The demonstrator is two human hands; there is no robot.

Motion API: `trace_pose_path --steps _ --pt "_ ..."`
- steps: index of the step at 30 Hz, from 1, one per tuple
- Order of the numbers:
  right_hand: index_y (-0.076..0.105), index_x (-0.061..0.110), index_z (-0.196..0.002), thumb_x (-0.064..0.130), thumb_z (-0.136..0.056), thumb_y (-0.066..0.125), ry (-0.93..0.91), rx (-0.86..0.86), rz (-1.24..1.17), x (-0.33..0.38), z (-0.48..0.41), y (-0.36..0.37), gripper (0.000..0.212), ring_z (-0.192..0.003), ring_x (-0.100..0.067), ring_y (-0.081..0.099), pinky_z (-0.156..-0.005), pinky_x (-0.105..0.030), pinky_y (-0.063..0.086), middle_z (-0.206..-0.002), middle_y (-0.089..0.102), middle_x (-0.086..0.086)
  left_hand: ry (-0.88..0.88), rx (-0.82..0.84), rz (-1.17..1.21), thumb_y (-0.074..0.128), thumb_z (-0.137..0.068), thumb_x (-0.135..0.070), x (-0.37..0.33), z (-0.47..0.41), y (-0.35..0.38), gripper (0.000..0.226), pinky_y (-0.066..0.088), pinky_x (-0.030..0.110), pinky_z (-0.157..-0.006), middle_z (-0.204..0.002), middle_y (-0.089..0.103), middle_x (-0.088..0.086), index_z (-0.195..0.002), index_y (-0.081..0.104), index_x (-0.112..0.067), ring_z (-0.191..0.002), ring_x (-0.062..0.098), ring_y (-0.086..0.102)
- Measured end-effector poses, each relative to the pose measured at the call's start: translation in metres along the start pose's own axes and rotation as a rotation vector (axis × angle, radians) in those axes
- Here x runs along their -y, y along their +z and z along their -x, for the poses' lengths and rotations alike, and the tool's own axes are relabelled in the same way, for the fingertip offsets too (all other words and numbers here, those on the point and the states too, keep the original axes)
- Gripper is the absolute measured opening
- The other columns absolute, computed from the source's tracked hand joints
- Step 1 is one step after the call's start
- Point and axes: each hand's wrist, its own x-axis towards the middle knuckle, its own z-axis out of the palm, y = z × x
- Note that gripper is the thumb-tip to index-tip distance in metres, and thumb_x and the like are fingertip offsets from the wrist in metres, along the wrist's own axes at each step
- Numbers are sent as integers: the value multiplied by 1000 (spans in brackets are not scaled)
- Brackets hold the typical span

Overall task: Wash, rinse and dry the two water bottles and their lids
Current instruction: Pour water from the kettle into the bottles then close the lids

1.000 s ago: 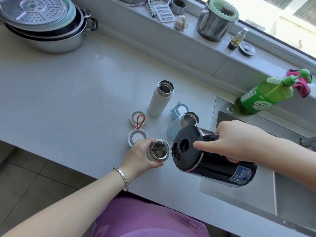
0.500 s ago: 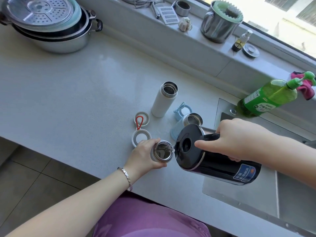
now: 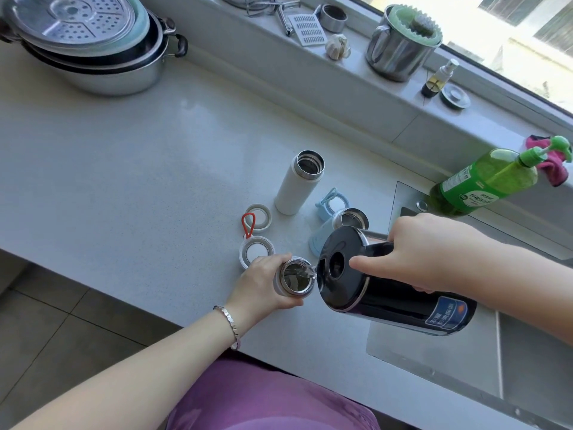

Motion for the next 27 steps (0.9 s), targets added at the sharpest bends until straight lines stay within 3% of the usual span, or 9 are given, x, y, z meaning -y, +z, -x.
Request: trace_pose_path --steps 6,11,27 --pt "46 16 -50 66 -76 45 -16 -6 23 2 -1 -1 57 -53 -10 57 -49 -23 37 -42 57 3 6 10 -11 87 -57 -32 1 0 0 84 31 15 -96 -124 57 -2 -131 50 -16 -117 16 46" --pt "45 14 -55 67 -75 46 -23 -21 26 2 0 -1 57 -63 -16 59 -54 -24 42 -53 57 2 7 6 -12 87 -57 -32 0 0 -1 84 29 13 -94 -123 57 -2 -131 50 -16 -117 16 47" --pt "42 14 -55 66 -76 46 -33 -35 45 3 -1 0 56 -59 -17 53 -55 -24 40 -52 49 2 8 -5 -38 87 -57 -33 0 -1 0 84 29 15 -96 -128 55 -5 -131 50 -19 -119 14 45"
